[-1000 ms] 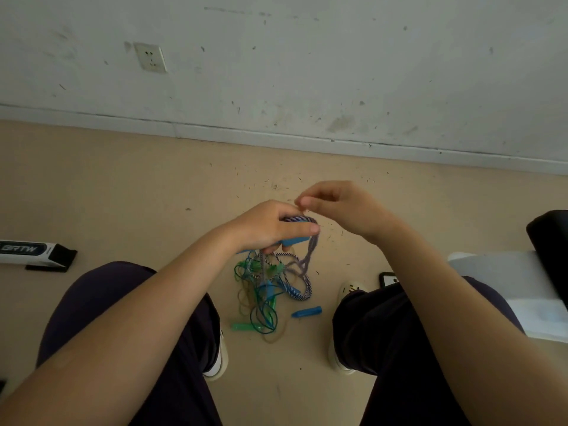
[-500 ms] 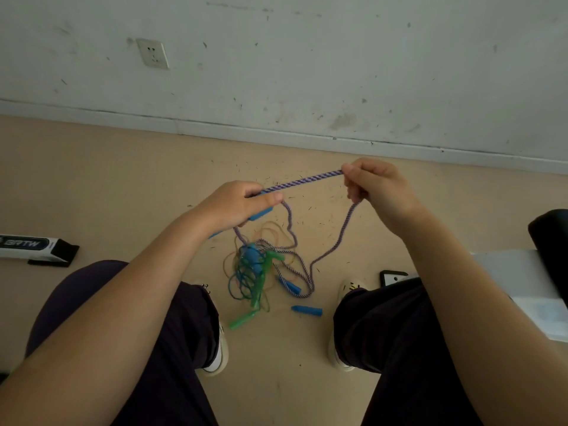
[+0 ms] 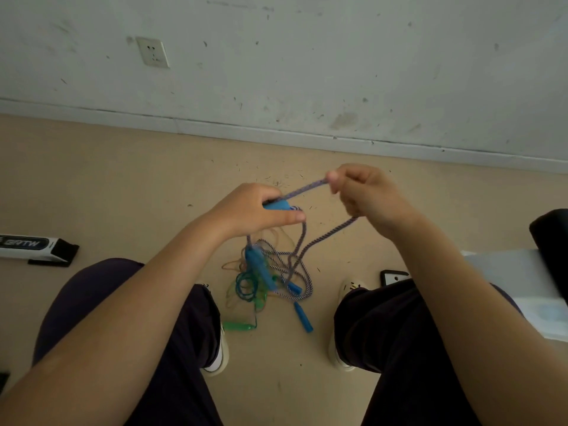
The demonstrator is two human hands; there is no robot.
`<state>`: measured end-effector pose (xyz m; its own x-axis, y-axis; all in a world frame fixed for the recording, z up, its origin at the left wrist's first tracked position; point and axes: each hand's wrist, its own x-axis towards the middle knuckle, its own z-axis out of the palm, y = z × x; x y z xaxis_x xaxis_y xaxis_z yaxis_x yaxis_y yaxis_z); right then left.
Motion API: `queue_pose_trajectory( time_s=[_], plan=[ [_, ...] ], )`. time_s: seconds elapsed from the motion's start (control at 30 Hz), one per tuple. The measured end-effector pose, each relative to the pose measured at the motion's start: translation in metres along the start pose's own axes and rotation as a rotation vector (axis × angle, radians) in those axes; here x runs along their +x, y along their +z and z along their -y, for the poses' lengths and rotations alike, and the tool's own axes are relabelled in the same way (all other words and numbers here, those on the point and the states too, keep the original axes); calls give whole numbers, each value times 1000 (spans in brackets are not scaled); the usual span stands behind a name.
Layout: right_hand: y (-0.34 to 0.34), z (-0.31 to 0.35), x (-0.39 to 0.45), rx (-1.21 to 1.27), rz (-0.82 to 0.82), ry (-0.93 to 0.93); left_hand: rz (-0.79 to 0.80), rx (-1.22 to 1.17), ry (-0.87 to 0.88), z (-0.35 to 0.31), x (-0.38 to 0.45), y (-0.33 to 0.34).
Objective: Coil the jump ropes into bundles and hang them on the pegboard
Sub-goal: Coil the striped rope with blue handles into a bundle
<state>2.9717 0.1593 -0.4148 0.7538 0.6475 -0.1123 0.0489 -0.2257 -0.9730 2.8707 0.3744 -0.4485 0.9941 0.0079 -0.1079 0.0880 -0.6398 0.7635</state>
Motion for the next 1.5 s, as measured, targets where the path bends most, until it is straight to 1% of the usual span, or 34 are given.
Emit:
queue_pose_trajectory(
  time_s=[0.07,0.13,0.2,0.33,0.4,0.47,0.5,0.63,0.7,0.73,0.8,0.93,1.0,1.1,1.17,1.27,1.37,1.4,1.5],
  plan=[
    [-14,0,0,135,-67,-31,-48,-8,-24,5,1,-8],
    [-21,-1,1,136,-61,-18,-53,2,-34,5,-1,-9],
    [-20,-4,0,89,2,20,-53,35,-26,1,-3,-2],
    [-1,-6,-2,-47,180,67,-21,126,16,-11,-2,14],
    [11,-7,-2,-144,215,75,-3,136,12,-14,-1,18],
    [17,-7,-1,-205,172,58,7,121,0,-14,0,19],
    [17,-6,0,-195,131,37,4,107,-9,-13,0,17],
    [0,2,3,-9,-67,-27,-32,76,-58,-5,2,3],
    [-6,1,2,-2,-119,-15,-66,61,-55,-3,2,0],
    [-6,0,2,-38,-118,-5,-77,66,-51,-3,2,0],
    [-3,-2,0,-149,-61,14,-74,99,-50,-5,1,3],
    [6,-2,-4,-224,158,47,-45,108,-40,-14,-2,15],
    [14,-3,-5,-288,201,63,-18,151,-33,-19,-3,22],
    [20,-2,-2,-350,205,107,8,152,-29,-20,-2,23],
    [19,1,0,-323,189,96,13,97,-26,-20,-2,22],
    [14,3,1,-220,101,49,-13,36,12,-20,0,21],
    [11,0,0,-34,52,20,-5,107,31,-16,2,19],
    [11,-1,0,30,42,13,-2,89,13,-15,2,19],
    [12,-2,0,133,28,-6,-41,-80,-22,-16,2,24]
  ],
)
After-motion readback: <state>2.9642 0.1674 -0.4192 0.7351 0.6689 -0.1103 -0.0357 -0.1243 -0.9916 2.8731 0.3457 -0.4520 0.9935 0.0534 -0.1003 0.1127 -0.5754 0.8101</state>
